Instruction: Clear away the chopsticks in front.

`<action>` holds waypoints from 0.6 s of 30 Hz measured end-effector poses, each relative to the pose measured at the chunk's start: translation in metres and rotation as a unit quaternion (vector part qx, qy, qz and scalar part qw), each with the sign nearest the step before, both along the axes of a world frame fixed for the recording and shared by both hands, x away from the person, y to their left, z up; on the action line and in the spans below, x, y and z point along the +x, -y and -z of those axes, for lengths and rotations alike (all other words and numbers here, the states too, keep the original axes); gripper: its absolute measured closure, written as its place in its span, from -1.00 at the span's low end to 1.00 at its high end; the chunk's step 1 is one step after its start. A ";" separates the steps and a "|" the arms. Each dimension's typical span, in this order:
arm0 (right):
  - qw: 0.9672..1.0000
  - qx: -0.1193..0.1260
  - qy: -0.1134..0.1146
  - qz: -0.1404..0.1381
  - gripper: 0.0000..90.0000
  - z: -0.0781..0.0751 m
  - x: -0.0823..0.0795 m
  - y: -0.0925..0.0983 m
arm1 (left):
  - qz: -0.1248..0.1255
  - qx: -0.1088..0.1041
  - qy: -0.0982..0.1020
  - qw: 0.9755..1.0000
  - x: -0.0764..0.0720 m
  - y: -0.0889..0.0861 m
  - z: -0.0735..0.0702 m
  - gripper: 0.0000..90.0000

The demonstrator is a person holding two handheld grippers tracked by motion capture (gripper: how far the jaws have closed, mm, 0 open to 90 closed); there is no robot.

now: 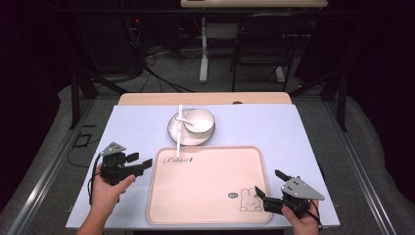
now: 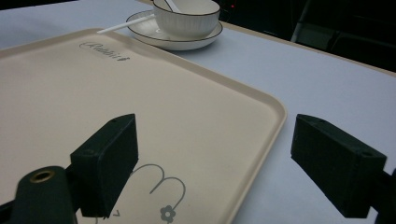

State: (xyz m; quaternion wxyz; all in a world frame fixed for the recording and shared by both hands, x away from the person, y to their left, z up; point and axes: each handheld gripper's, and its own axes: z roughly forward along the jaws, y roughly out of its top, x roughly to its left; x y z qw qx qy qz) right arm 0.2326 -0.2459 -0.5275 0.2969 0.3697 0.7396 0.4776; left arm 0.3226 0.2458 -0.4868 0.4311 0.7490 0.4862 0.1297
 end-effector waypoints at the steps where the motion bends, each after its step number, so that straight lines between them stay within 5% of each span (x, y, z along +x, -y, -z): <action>1: 1.000 -0.001 0.000 0.000 -0.68 0.000 0.000 0.000 | 0.000 -0.001 -0.001 1.000 0.003 0.001 -0.001 -0.24; 18: 1.000 -0.006 -0.003 0.007 -0.68 0.001 0.001 0.001 | -0.005 -0.019 -0.025 1.000 0.055 0.025 -0.024 -0.20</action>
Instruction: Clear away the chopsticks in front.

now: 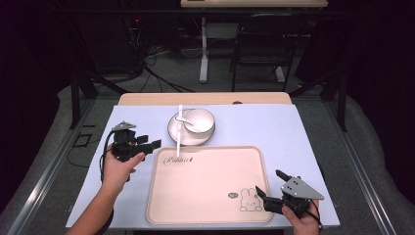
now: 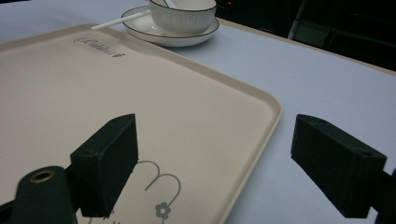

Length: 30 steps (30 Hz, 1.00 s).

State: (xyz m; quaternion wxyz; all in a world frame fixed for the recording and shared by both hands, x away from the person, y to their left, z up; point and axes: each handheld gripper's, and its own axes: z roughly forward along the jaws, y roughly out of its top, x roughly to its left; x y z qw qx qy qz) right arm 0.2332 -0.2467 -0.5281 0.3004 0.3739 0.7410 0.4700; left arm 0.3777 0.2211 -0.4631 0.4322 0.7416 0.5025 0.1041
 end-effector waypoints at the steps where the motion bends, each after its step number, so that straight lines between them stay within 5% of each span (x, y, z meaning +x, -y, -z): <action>1: 1.000 0.000 0.000 0.000 -0.68 0.000 0.000 0.000 | -0.003 -0.001 -0.005 1.000 0.003 0.002 -0.001 -0.20; 16: 1.000 -0.002 0.001 0.000 -0.68 0.000 0.000 0.001 | -0.031 0.007 -0.025 0.999 0.045 0.017 0.011 0.23; 30: 1.000 -0.002 0.003 -0.002 -0.68 -0.001 0.000 0.000 | -0.061 0.011 -0.035 0.997 0.072 0.023 0.020 0.23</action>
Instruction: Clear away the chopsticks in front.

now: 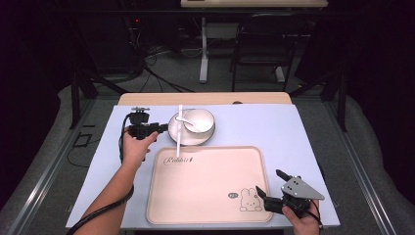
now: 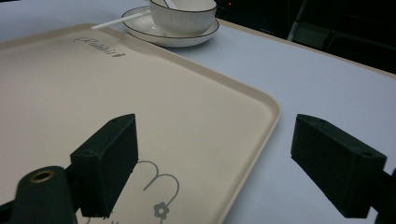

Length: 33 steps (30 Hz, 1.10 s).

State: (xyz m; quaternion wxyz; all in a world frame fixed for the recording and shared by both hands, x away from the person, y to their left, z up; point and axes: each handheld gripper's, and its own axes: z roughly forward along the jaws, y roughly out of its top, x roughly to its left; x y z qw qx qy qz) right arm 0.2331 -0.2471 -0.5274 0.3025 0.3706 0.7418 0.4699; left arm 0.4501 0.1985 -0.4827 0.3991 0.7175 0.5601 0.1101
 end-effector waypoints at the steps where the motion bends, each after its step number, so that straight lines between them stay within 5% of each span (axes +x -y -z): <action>1: 1.000 -0.001 0.001 -0.001 -0.68 0.000 0.000 0.000 | -0.001 -0.002 -0.001 1.000 0.002 0.000 0.000 0.23; 17: 1.000 0.001 -0.001 0.000 -0.68 0.000 0.001 0.001 | -0.038 -0.020 -0.022 0.999 0.024 -0.001 0.007 0.38; 33: 1.000 0.002 0.003 0.001 -0.68 -0.001 0.002 0.001 | -0.036 -0.035 -0.043 0.998 0.036 0.014 0.020 0.42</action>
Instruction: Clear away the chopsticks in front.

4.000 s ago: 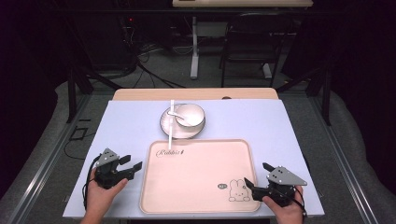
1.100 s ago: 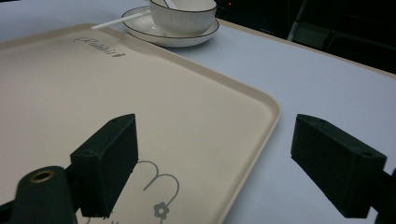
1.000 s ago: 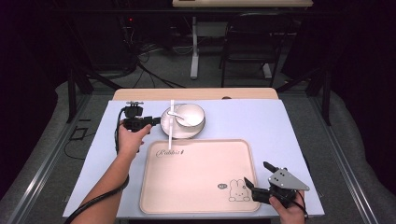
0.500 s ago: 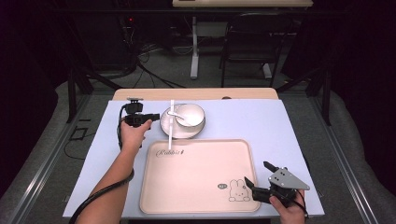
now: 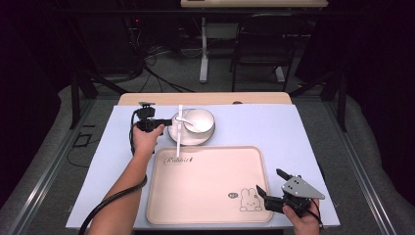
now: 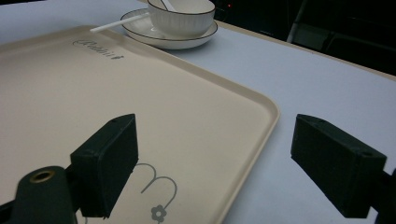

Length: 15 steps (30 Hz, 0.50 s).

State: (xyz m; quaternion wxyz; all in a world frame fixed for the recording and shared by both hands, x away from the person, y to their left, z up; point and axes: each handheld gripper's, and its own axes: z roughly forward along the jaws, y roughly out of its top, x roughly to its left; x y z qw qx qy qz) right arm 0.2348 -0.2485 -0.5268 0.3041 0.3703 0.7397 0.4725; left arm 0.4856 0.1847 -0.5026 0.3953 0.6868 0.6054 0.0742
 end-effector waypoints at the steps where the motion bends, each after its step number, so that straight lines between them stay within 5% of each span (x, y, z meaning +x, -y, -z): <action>1: 1.000 -0.001 0.000 -0.001 -0.68 0.000 0.000 0.000 | 0.000 0.000 -0.001 1.000 0.001 0.001 0.001 0.43; 15: 1.000 0.000 0.000 -0.001 -0.68 0.000 0.000 0.000 | -0.006 -0.014 -0.005 1.000 0.006 0.013 0.015 0.57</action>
